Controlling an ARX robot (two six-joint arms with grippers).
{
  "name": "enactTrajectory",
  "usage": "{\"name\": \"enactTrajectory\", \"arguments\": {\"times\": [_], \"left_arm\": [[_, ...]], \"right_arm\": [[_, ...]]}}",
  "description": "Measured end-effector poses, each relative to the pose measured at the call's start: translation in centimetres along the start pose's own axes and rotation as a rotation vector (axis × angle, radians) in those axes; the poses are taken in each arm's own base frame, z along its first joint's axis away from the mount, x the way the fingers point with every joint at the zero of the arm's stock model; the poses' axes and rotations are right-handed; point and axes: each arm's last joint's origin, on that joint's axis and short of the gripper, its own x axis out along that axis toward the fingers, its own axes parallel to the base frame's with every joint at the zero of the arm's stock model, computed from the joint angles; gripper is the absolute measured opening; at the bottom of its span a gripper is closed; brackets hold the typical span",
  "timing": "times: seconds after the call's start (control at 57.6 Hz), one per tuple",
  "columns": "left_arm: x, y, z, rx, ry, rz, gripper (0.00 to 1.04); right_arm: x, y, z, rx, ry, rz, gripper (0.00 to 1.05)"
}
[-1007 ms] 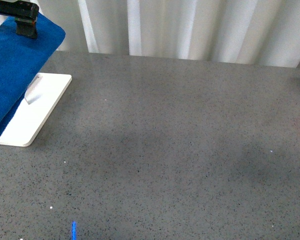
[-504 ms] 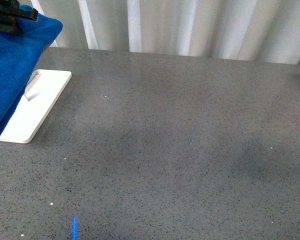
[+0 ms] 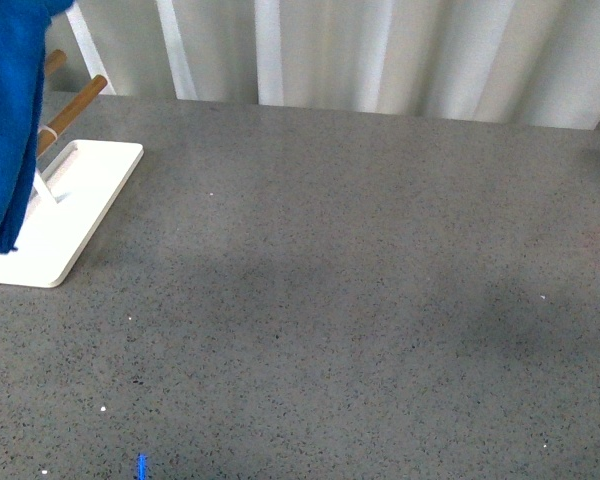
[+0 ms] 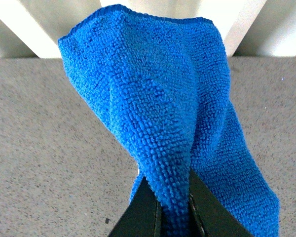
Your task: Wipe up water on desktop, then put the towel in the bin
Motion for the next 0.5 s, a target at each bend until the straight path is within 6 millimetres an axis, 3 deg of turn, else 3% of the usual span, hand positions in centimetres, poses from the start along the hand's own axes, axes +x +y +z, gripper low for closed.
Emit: {"name": "enactTrajectory", "arguments": {"times": [0.156,0.295,0.382,0.504], "left_arm": [[-3.8,-0.2,2.7,-0.031,-0.108,-0.058,0.05],[-7.1,-2.1,5.1,-0.055,-0.218,-0.155,0.05],[-10.5,-5.3,7.0,-0.045,-0.342,-0.285,0.05],[-13.4,-9.7,7.8,-0.022,-0.461,-0.473,0.05]], "right_arm": [[0.0,0.0,0.0,0.000,0.000,0.000,0.98],[0.0,0.0,0.0,0.000,0.000,0.000,0.98],[0.0,0.0,0.0,0.000,0.000,0.000,0.98],[0.0,0.0,0.0,0.000,0.000,0.000,0.98]]}}
